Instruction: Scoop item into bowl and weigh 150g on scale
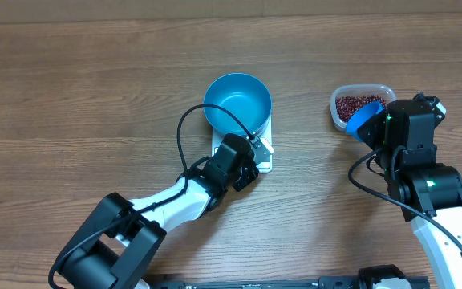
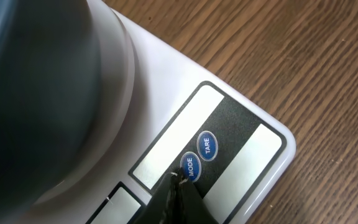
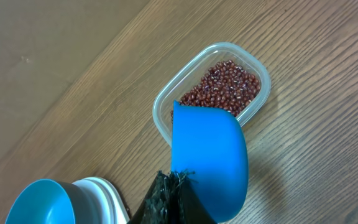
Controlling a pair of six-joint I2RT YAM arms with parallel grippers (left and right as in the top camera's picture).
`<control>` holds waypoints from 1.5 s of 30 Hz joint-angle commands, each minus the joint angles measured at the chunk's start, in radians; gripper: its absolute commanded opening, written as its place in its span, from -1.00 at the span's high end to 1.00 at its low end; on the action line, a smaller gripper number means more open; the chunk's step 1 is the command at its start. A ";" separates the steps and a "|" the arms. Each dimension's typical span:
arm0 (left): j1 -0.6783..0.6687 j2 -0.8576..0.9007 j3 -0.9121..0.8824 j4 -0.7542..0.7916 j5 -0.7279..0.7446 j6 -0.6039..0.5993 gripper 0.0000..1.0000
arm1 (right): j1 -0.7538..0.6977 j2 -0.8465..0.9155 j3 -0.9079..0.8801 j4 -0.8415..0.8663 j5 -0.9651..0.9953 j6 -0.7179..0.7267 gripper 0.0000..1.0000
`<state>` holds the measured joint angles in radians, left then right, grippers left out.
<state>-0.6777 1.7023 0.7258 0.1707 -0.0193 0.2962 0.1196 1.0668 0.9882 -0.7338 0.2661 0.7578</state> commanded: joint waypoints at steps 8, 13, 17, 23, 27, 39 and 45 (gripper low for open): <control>0.012 0.050 -0.003 0.035 -0.017 0.018 0.91 | 0.005 -0.009 0.032 0.006 0.002 -0.006 0.92; 0.012 0.050 -0.003 0.036 -0.017 0.017 0.92 | 0.005 -0.009 0.032 0.006 0.002 -0.006 0.92; 0.012 0.050 -0.003 0.036 -0.046 -0.016 0.92 | 0.005 -0.009 0.032 0.006 0.002 -0.006 0.92; 0.012 0.050 -0.003 0.039 -0.069 -0.049 0.91 | 0.005 -0.009 0.032 0.006 0.002 -0.006 0.92; 0.012 0.050 -0.003 0.039 -0.069 -0.049 0.92 | 0.005 -0.009 0.032 0.005 0.002 -0.006 0.92; 0.012 0.050 -0.003 0.038 -0.054 -0.029 0.92 | 0.005 -0.009 0.032 0.006 0.002 -0.006 0.92; 0.012 0.050 -0.003 0.035 -0.032 0.004 0.92 | 0.005 -0.009 0.032 0.006 0.002 -0.006 0.92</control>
<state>-0.6762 1.7355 0.7258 0.2066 -0.0639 0.2733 0.1196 1.0668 0.9882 -0.7341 0.2661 0.7582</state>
